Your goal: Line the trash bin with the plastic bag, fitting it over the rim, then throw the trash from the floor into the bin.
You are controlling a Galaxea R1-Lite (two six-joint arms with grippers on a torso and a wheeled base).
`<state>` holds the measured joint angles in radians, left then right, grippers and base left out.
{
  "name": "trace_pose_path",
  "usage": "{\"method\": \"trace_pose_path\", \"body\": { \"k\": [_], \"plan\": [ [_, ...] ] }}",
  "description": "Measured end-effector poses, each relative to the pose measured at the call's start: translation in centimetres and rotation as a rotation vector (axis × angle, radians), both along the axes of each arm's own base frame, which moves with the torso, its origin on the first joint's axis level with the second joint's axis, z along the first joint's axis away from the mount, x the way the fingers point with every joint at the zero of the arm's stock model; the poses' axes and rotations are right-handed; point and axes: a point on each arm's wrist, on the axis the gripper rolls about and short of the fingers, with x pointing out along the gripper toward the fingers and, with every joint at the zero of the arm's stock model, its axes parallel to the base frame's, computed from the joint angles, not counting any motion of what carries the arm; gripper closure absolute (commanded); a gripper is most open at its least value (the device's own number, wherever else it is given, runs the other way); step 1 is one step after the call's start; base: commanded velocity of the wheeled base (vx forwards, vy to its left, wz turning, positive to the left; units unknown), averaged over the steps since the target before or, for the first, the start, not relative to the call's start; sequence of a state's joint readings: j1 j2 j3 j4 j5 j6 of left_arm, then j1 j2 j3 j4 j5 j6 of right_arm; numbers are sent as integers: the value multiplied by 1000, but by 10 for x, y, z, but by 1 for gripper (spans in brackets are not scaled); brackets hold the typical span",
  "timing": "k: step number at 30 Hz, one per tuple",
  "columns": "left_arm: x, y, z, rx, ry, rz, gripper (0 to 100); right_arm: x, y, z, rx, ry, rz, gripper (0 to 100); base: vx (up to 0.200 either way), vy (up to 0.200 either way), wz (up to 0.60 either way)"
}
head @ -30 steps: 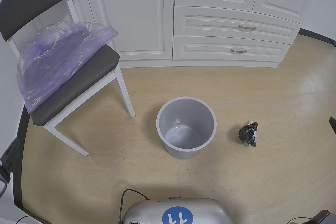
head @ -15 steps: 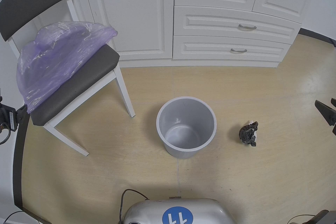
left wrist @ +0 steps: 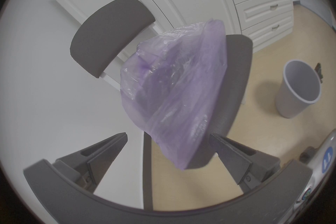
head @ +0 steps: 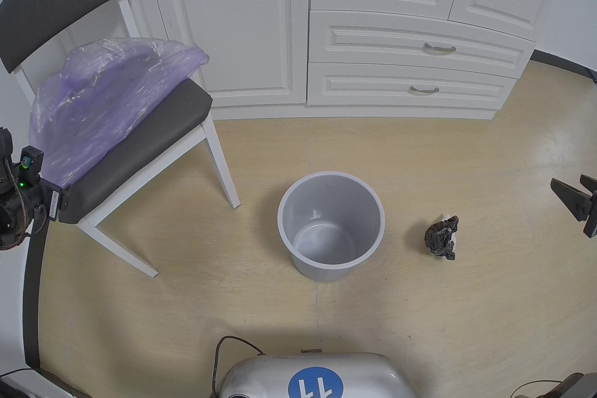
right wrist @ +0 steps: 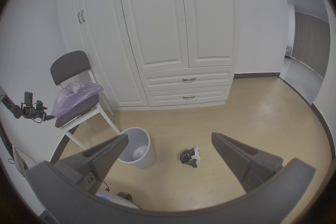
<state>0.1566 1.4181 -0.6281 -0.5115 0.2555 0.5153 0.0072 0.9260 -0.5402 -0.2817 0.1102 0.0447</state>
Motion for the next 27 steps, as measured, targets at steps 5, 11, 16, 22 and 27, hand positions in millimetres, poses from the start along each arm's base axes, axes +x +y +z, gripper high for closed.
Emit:
{"method": "trace_pose_path", "body": {
  "k": [5, 11, 16, 22, 27],
  "plan": [
    [17, 4, -5, 61, -14, 36, 0, 4, 0, -1, 1, 13, 0, 0, 0, 0, 0],
    [31, 9, -12, 101, -3, 56, 0, 9, -1, -3, 3, 33, -8, 0, 0, 0, 0],
    [32, 13, -7, 106, -15, 67, 0, 11, -1, -3, 3, 37, -13, 0, 0, 0, 0],
    [19, 15, 4, 97, -11, 67, 0, 11, -2, -3, 2, 40, -13, 0, 0, 0, 0],
    [7, 15, 15, 72, -1, 44, 0, 12, -2, -4, 1, 43, -13, 0, 0, 0, 0]
  ]
}}
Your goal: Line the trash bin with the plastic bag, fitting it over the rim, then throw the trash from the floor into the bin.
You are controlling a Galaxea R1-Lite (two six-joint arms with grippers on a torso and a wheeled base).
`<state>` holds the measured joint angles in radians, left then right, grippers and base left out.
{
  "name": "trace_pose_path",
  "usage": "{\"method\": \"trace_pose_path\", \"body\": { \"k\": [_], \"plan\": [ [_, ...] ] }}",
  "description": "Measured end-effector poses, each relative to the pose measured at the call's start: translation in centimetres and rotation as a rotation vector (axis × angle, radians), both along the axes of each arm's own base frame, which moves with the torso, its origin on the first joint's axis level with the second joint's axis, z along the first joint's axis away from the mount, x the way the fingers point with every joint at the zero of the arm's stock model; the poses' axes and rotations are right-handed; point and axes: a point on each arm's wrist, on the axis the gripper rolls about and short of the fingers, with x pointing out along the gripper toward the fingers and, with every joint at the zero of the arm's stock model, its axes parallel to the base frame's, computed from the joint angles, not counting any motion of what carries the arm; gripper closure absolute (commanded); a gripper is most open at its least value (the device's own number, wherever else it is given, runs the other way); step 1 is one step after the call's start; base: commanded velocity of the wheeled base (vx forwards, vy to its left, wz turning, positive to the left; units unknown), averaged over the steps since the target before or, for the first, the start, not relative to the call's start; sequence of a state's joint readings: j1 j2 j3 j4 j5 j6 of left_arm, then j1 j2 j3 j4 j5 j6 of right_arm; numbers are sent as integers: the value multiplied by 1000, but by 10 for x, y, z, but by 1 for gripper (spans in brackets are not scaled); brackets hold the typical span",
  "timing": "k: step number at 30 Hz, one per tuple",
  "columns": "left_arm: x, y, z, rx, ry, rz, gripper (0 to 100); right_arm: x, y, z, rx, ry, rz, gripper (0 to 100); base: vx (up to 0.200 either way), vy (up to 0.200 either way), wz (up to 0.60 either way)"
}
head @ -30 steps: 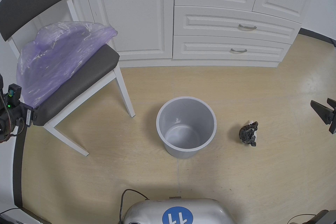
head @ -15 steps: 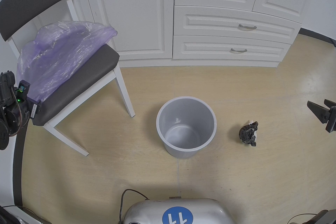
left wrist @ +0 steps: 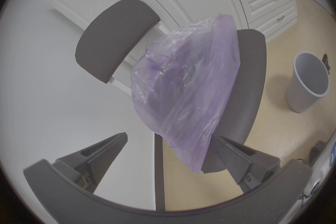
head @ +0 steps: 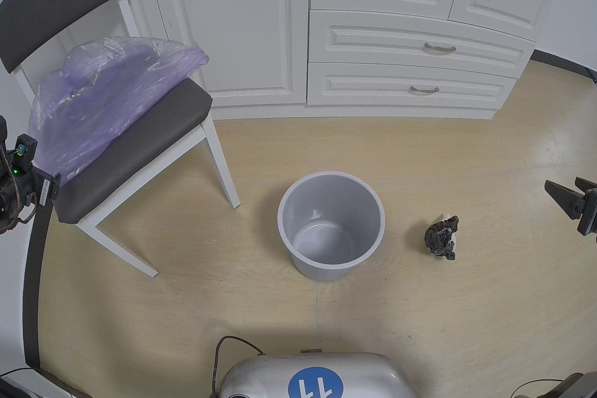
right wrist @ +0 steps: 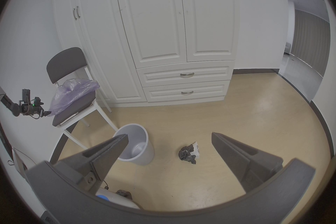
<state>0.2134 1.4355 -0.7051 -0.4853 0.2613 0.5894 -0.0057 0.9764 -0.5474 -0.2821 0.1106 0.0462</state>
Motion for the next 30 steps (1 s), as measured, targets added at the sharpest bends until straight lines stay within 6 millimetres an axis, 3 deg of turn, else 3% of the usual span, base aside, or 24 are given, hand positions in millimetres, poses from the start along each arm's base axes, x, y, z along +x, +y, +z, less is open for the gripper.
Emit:
{"method": "trace_pose_path", "body": {
  "k": [18, 30],
  "plan": [
    [5, 9, 30, -13, -114, 35, 0, 0, 0, -1, 0, 3, -1, 0, 0, 0, 0],
    [0, -4, -14, -43, 33, -7, 0, -1, 0, -1, -1, 2, 0, 0, 0, 0, 0]
  ]
}}
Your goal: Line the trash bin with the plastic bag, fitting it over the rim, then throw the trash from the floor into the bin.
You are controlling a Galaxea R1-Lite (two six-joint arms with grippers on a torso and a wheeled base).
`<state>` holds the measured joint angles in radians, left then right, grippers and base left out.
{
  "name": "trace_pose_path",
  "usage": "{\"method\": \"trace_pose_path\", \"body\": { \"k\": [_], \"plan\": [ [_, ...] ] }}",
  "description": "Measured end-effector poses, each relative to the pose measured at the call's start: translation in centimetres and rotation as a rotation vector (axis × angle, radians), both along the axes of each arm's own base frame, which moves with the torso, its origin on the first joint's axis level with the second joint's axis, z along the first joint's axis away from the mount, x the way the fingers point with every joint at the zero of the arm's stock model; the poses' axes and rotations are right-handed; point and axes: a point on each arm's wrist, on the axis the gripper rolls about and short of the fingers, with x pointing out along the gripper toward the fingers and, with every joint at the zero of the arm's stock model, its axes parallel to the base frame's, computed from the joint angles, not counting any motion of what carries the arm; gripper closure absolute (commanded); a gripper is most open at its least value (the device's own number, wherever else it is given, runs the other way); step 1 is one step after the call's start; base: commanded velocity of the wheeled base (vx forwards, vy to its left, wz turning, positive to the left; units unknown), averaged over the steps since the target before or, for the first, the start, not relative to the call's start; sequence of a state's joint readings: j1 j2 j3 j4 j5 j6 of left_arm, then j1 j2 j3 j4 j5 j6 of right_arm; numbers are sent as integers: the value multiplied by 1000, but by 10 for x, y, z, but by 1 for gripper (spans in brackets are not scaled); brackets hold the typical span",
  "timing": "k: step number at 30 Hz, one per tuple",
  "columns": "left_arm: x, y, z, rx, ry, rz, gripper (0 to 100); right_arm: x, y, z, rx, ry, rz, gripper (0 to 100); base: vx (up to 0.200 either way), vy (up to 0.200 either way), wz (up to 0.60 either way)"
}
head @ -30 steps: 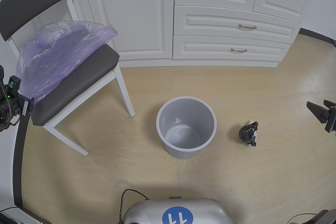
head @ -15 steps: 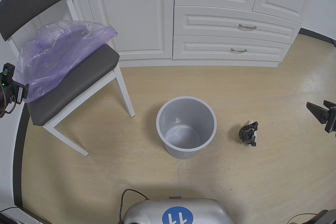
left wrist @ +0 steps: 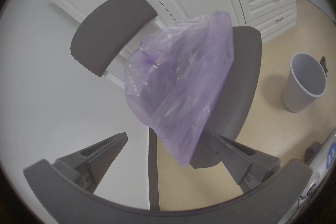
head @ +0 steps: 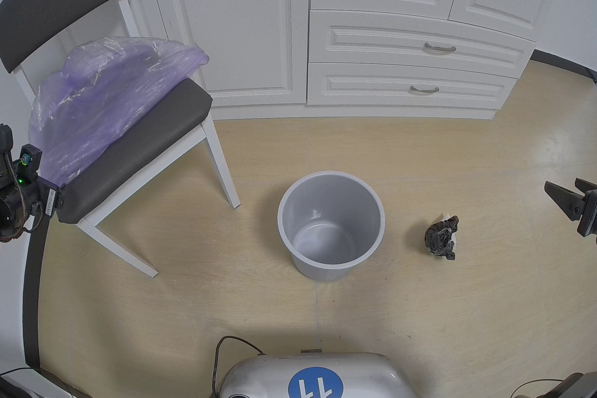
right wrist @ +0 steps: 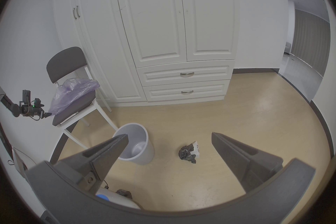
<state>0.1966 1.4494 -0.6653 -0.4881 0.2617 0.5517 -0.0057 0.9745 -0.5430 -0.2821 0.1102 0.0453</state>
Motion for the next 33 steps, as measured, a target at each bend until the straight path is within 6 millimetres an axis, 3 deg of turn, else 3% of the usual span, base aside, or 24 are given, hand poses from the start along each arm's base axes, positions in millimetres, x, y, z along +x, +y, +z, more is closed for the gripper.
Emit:
{"method": "trace_pose_path", "body": {
  "k": [14, 25, 33],
  "plan": [
    [10, 9, 1, 6, 5, 32, 0, 0, 0, -1, 0, 3, 2, 0, 0, 0, 0],
    [28, 21, 28, 14, -84, 56, 0, 0, 0, 0, 1, 1, 1, 0, 0, 0, 0],
    [31, 23, 16, 9, -50, 66, 0, 0, 0, -1, 1, 2, 1, 0, 0, 0, 0]
  ]
}}
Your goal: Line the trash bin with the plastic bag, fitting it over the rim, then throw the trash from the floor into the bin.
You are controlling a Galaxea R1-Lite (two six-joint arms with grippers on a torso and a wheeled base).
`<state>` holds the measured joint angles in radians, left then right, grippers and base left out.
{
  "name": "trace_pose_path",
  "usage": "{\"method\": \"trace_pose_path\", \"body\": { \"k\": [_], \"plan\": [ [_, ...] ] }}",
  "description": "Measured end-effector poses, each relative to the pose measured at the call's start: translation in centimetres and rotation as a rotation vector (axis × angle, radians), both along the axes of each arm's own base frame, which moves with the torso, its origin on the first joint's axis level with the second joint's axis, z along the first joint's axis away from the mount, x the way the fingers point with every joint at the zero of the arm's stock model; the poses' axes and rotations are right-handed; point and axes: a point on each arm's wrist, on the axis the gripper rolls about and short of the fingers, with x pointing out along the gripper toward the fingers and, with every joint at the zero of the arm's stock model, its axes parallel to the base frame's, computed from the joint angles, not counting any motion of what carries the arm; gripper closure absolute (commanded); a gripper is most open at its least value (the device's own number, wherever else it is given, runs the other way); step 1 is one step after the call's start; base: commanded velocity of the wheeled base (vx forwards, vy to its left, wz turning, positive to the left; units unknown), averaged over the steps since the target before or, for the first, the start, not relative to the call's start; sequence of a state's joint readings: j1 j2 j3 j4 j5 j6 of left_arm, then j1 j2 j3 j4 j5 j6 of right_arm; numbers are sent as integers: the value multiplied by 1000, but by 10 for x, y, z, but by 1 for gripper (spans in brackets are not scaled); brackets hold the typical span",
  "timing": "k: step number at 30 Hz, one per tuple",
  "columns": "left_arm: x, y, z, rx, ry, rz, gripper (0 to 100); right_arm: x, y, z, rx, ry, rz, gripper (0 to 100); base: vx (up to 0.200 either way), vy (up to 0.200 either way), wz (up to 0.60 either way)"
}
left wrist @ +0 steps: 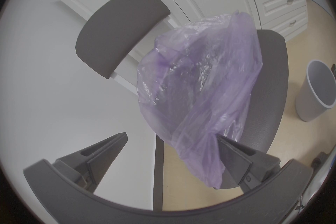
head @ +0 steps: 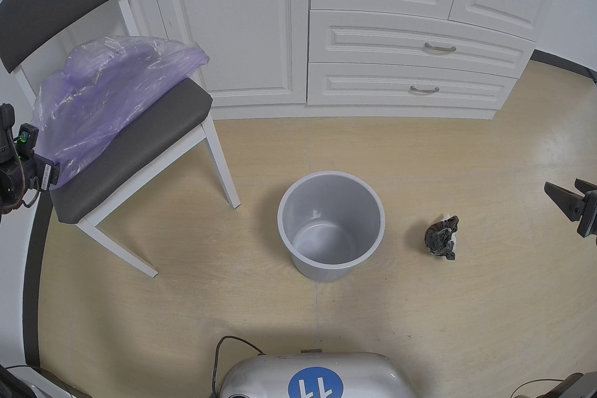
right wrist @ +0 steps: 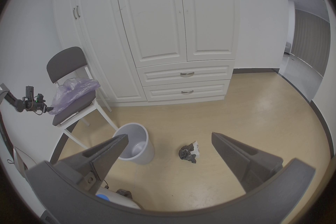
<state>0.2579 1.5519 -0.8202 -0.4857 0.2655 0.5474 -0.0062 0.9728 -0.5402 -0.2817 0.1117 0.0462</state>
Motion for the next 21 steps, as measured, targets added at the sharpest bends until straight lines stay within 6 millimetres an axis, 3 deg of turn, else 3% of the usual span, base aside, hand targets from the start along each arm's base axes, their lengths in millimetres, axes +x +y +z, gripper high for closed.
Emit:
{"method": "trace_pose_path", "body": {
  "k": [21],
  "plan": [
    [12, 7, -29, 53, 23, 80, 0, -1, 0, -1, -1, 2, 3, 0, 0, 0, 0]
  ]
}}
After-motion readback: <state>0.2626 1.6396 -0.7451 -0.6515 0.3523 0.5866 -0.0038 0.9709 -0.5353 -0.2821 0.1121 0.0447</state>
